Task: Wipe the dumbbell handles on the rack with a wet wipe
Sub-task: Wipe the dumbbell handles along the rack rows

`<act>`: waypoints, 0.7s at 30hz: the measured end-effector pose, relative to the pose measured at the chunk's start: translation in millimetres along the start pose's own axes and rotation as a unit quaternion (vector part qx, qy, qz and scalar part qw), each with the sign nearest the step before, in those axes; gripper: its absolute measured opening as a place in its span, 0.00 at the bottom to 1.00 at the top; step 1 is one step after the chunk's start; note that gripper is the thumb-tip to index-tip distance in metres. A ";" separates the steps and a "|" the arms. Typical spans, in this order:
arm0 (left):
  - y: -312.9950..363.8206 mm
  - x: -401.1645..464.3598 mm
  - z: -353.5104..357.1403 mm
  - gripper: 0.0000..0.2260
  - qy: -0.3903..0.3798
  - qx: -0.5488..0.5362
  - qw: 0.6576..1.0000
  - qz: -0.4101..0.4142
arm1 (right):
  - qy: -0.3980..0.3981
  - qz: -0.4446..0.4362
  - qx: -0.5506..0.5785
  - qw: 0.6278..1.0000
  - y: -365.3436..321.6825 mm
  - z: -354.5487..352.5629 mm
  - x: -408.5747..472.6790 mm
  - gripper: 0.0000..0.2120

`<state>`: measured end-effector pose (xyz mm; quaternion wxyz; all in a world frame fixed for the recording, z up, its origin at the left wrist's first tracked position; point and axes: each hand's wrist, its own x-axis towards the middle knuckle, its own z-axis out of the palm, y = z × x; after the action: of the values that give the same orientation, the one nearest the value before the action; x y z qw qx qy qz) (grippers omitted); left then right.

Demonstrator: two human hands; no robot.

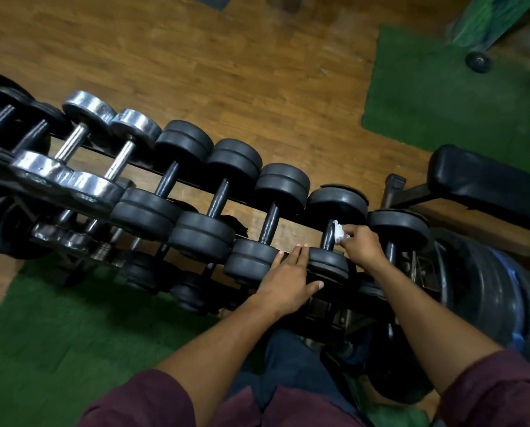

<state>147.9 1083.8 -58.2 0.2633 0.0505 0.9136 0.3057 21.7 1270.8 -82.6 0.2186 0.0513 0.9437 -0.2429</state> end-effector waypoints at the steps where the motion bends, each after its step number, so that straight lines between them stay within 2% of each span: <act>1: 0.5 -0.1 -0.8 0.39 0.000 0.003 1.000 -0.001 | 0.014 -0.021 -0.012 1.000 -2.4 -0.5 0.1 0.05; 3: 2.2 -0.8 -1.9 0.39 0.000 0.009 1.000 -0.004 | 0.041 -0.088 -0.060 0.993 -4.5 1.3 4.0 0.09; 6: 4.2 -2.0 0.9 0.38 0.009 0.023 1.000 -0.013 | 0.066 -0.118 -0.095 0.986 -7.3 3.1 10.6 0.06; 8: 5.1 -2.5 5.0 0.38 0.022 0.043 0.999 -0.020 | 0.085 -0.096 -0.073 0.989 -10.8 2.9 11.3 0.06; 10: 8.0 -2.5 9.3 0.39 0.032 0.063 0.997 -0.030 | 0.080 -0.025 -0.026 0.996 -12.9 5.8 9.3 0.09; 13: 15.1 -1.5 12.3 0.40 0.036 0.068 0.996 -0.050 | 0.020 0.107 0.114 0.988 -8.5 13.2 11.7 0.11; 15: 18.7 1.1 12.6 0.41 0.041 0.056 0.995 -0.065 | -0.044 0.163 0.235 0.957 -3.0 13.6 15.1 0.09; 16: 20.4 2.5 12.6 0.41 0.044 0.049 0.995 -0.073 | -0.085 0.174 0.259 0.946 0.0 9.8 14.7 0.08; 19: 29.0 6.3 11.4 0.42 0.049 0.042 0.992 -0.105 | -0.191 0.151 0.212 0.946 11.8 -4.3 13.2 0.06; 21: 37.4 10.1 10.1 0.43 0.052 0.045 0.989 -0.128 | -0.219 0.148 0.202 0.943 19.7 -10.6 14.7 0.04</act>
<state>141.8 1122.0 -47.7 0.2502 -0.0712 0.9377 0.2305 8.3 1293.1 -89.3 0.4384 0.1790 0.7855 -0.3984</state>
